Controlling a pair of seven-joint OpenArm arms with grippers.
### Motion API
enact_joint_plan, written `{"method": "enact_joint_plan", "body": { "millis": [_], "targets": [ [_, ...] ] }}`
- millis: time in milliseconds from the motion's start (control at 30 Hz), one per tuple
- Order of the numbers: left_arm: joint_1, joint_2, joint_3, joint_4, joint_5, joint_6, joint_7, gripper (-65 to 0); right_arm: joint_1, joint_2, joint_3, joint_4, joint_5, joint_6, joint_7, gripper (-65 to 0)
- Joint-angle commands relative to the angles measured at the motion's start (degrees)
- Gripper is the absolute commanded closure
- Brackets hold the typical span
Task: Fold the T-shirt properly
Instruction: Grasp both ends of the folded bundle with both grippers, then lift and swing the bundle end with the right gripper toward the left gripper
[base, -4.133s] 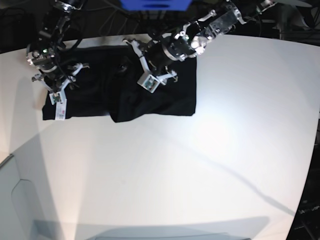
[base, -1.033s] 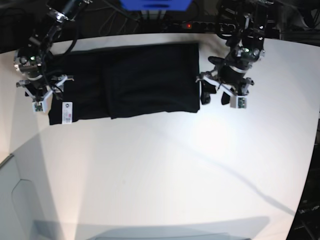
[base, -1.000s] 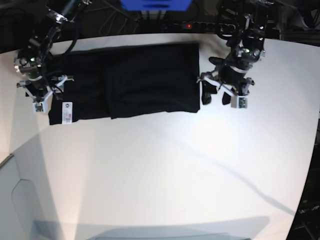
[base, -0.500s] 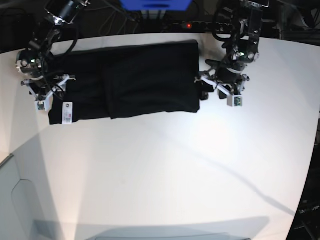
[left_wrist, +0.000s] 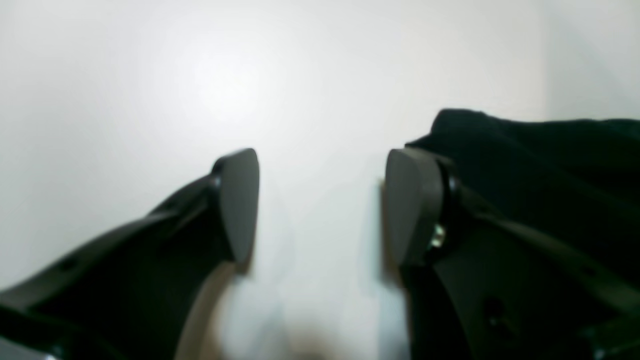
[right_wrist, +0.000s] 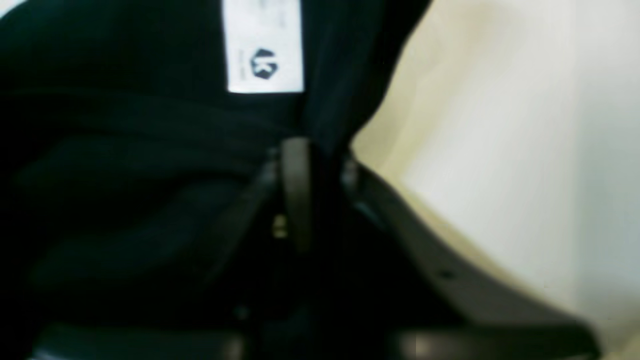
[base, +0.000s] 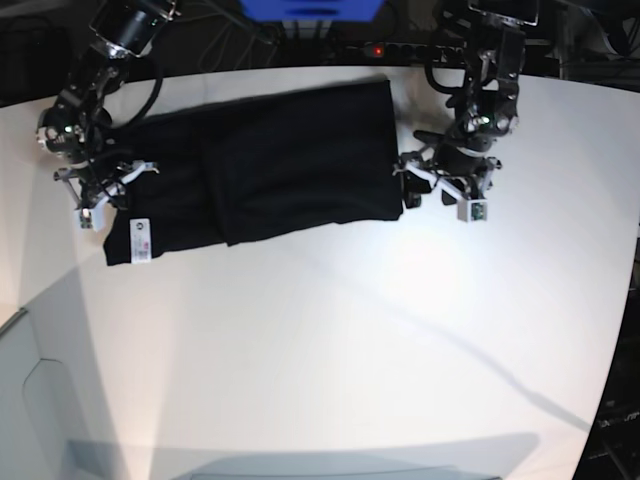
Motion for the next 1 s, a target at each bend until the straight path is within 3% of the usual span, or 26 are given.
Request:
{"method": "enact_joint_plan", "body": {
  "millis": [0, 300, 467, 800, 967],
  "targets": [
    [-0.1, -0.4, -0.3, 1.5, -0.3, -0.3, -0.8, -38.9, -0.6, 0.9, -0.1, -0.7, -4.3, 0.5, -4.7, 0.0],
    [2.7, 0.7, -0.2, 10.2, -0.4, -0.3, -0.5, -38.9, -0.5, 1.0, 0.3, 0.1, -4.2, 0.5, -4.7, 0.0],
    [2.4, 2.5, 0.0, 5.8, -0.3, -0.3, -0.5, -38.9, -0.9, 0.5, 0.4, 6.9, -4.1, 0.5, -4.6, 0.0],
    [-1.1, 3.6, 0.1, 0.4, -0.3, -0.3, -0.5, -38.9, -1.0, -4.6, -0.6, 23.2, -4.1, 0.5, -5.3, 0.0],
    [-3.0, 4.3, 0.1, -0.6, -0.3, -0.3, -0.5, -38.9, -2.6, -6.7, -5.4, 28.3, -4.1, 0.5, -6.9, 0.0]
  ]
}}
